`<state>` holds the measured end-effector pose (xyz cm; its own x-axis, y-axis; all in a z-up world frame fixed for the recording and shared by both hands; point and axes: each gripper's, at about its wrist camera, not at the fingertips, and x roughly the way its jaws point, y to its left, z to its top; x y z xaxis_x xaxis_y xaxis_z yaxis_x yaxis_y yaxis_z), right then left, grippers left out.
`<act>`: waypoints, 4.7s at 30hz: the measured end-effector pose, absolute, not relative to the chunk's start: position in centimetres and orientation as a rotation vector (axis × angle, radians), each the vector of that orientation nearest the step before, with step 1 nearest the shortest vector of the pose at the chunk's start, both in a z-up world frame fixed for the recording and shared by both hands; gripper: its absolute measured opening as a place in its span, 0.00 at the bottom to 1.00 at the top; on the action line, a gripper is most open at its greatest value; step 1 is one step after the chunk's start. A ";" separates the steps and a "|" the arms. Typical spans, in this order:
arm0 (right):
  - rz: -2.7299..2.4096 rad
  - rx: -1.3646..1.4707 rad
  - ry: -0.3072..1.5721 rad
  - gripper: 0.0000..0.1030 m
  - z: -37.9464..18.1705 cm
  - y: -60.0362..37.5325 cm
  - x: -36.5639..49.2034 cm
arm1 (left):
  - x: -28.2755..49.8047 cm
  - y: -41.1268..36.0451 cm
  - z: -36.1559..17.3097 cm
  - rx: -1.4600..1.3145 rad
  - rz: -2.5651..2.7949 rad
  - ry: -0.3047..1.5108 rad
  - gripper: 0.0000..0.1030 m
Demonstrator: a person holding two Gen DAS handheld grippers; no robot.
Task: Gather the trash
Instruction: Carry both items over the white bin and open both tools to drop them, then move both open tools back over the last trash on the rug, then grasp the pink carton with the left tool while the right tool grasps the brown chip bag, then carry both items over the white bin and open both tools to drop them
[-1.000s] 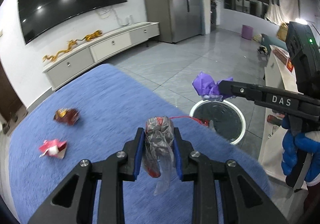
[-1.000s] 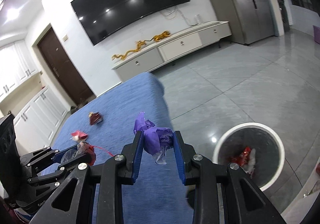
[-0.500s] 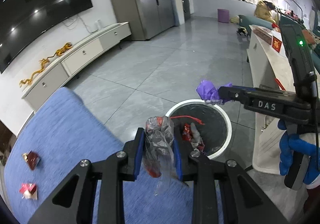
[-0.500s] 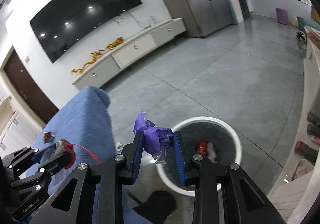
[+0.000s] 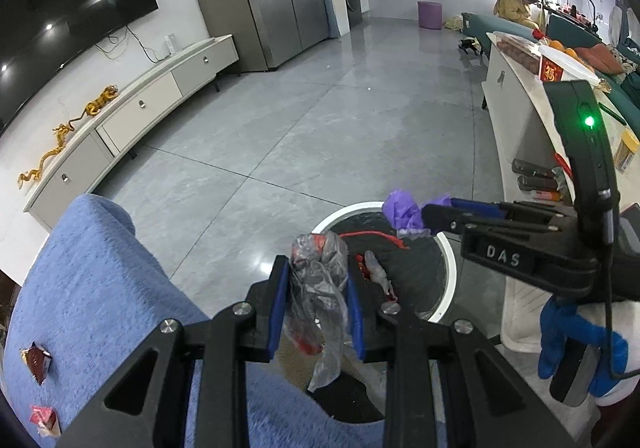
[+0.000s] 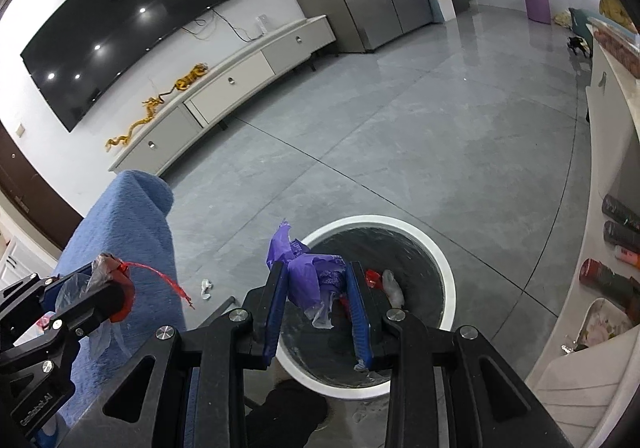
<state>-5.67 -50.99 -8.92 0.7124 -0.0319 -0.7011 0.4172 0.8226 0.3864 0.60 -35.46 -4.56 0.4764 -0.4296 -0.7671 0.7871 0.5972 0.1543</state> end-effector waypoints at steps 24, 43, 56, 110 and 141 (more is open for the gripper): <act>-0.360 0.638 0.842 0.35 -13.2 -53.9 -4.1 | 3.3 -40.1 -6.8 0.520 -0.814 0.834 0.33; -0.412 0.557 0.789 0.50 -9.5 -52.5 -5.4 | 2.1 -37.8 -3.3 0.442 -0.779 0.741 0.50; -0.310 0.428 0.693 0.50 -3.0 -46.2 -4.9 | 1.2 -29.6 0.6 0.348 -0.708 0.669 0.60; 0.554 0.100 0.866 0.32 -4.8 -14.1 16.2 | 11.5 3.1 -5.8 0.078 -0.326 0.851 0.68; 0.218 0.353 0.705 0.31 -1.4 -34.3 -1.7 | 0.7 -11.6 -1.0 0.254 -0.514 0.739 0.68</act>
<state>-1.68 -34.34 -1.44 0.7424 0.3118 -0.5929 -0.0763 0.9187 0.3876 0.68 -11.60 -0.99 0.6239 -0.3549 -0.6962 0.5292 0.8474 0.0423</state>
